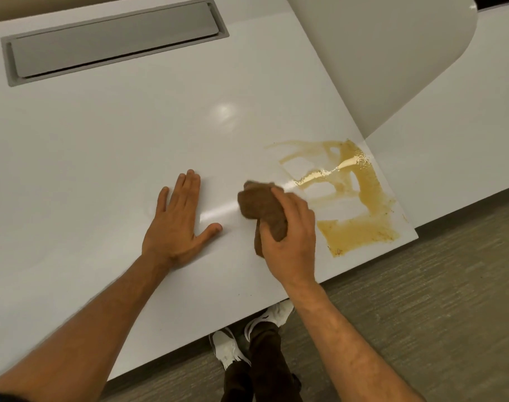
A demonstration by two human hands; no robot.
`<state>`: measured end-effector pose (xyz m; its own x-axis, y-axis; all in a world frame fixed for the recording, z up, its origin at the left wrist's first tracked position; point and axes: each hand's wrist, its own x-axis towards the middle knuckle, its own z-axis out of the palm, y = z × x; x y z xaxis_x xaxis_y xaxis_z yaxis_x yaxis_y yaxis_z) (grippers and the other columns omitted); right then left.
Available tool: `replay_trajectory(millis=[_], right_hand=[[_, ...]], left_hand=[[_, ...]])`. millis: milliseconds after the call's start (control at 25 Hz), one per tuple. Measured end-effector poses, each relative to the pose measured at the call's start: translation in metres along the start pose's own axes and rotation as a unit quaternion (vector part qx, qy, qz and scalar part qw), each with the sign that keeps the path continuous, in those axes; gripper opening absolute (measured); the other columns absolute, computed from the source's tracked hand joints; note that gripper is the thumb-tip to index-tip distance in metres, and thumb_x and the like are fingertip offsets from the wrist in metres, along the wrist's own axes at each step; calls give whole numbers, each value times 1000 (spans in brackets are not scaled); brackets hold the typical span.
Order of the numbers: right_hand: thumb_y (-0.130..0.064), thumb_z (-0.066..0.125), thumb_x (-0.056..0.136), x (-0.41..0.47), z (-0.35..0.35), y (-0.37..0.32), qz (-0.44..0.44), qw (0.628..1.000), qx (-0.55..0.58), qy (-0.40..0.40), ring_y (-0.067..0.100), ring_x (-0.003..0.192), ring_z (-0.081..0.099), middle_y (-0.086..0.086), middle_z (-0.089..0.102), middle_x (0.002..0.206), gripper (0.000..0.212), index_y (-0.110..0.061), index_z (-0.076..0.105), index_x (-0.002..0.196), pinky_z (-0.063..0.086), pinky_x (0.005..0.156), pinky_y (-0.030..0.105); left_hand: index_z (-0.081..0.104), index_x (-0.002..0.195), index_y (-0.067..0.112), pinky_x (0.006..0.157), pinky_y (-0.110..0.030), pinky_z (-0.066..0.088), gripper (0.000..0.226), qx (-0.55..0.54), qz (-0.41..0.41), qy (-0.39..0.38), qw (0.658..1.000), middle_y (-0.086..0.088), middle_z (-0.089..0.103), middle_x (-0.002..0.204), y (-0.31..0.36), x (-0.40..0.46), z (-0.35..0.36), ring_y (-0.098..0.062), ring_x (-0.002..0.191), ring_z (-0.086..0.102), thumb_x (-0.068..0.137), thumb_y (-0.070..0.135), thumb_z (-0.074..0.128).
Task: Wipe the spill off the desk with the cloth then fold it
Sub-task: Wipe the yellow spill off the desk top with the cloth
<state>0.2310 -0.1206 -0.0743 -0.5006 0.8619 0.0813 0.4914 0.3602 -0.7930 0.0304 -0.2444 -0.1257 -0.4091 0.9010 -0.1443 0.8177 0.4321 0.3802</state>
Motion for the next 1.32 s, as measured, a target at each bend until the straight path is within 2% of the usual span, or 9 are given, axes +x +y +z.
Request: replay_trajectory(millis=[40, 120, 240, 360, 600, 760, 960, 1080, 1320], right_hand=[[-34, 57, 87, 13, -1, -3, -1, 1000, 6, 21, 15, 117, 47, -7, 51, 141, 60, -33, 47, 146, 41, 91, 17], [-34, 59, 90, 37, 2, -4, 14, 999, -7, 35, 20, 131, 41, -3, 43, 152, 64, -31, 40, 152, 40, 107, 29], [-42, 58, 98, 52, 23, 5, 67, 986, -142, -53, 36, 155, 11, 13, 17, 169, 76, -18, 22, 161, 16, 125, 53], [-52, 66, 90, 60, 43, 11, 102, 976, -175, -79, 36, 157, 1, 13, 5, 171, 98, -19, 10, 163, 5, 127, 52], [-50, 76, 74, 93, 63, 0, 124, 981, -145, -34, 33, 158, 4, 15, -2, 171, 125, -16, -5, 163, 9, 128, 48], [-54, 70, 82, 126, 74, -3, 83, 981, -167, -58, 38, 156, 8, 16, 2, 171, 109, -23, 4, 163, 11, 126, 53], [-69, 44, 95, 164, 83, -4, -20, 968, -218, -124, 39, 155, 13, 13, 10, 171, 82, -32, 17, 162, 11, 125, 58], [-61, 27, 99, 173, 89, -7, -52, 966, -200, -154, 39, 155, 12, 7, 17, 170, 61, -40, 33, 156, 8, 124, 60], [-47, 50, 102, 139, 96, -12, -147, 947, -203, -199, 38, 151, 23, 5, 33, 165, 44, -41, 54, 145, 12, 122, 62]], left_hand=[[-11, 167, 15, 131, -47, -6, 102, 11, -2, -4, 1000, -1, -12, 176, 0, 0, 0, -15, 162, -14, 94, 82, 15], [-9, 167, 15, 131, -49, -9, 101, 33, -6, -11, 999, -2, -14, 176, 0, 0, 1, -16, 162, -16, 94, 82, 12], [-7, 167, 16, 130, -51, -8, 101, 44, -13, -18, 999, -2, -16, 176, 0, 1, 2, -17, 162, -16, 94, 83, 11], [-6, 168, 16, 131, -52, -5, 100, 39, -11, -16, 999, -2, -15, 176, 0, 3, 3, -18, 162, -14, 95, 81, 16], [-6, 168, 16, 131, -52, -4, 101, 34, -11, -22, 999, -3, -14, 176, 0, 2, 1, -19, 163, -13, 95, 81, 18], [-6, 167, 15, 131, -53, -3, 102, 28, -14, -31, 999, -3, -14, 176, 1, 3, 0, -20, 163, -13, 94, 82, 17], [-5, 167, 15, 131, -53, -2, 100, 34, -13, -31, 999, -3, -14, 176, 1, 3, -1, -19, 163, -14, 96, 80, 19], [-6, 167, 14, 131, -53, -1, 101, 20, -16, -29, 999, -3, -13, 176, 1, 3, -2, -18, 163, -13, 95, 81, 19], [-15, 166, 18, 132, -52, -1, 104, -22, -16, 0, 1000, -3, -15, 176, 1, 4, 0, -18, 163, -11, 93, 83, 20]])
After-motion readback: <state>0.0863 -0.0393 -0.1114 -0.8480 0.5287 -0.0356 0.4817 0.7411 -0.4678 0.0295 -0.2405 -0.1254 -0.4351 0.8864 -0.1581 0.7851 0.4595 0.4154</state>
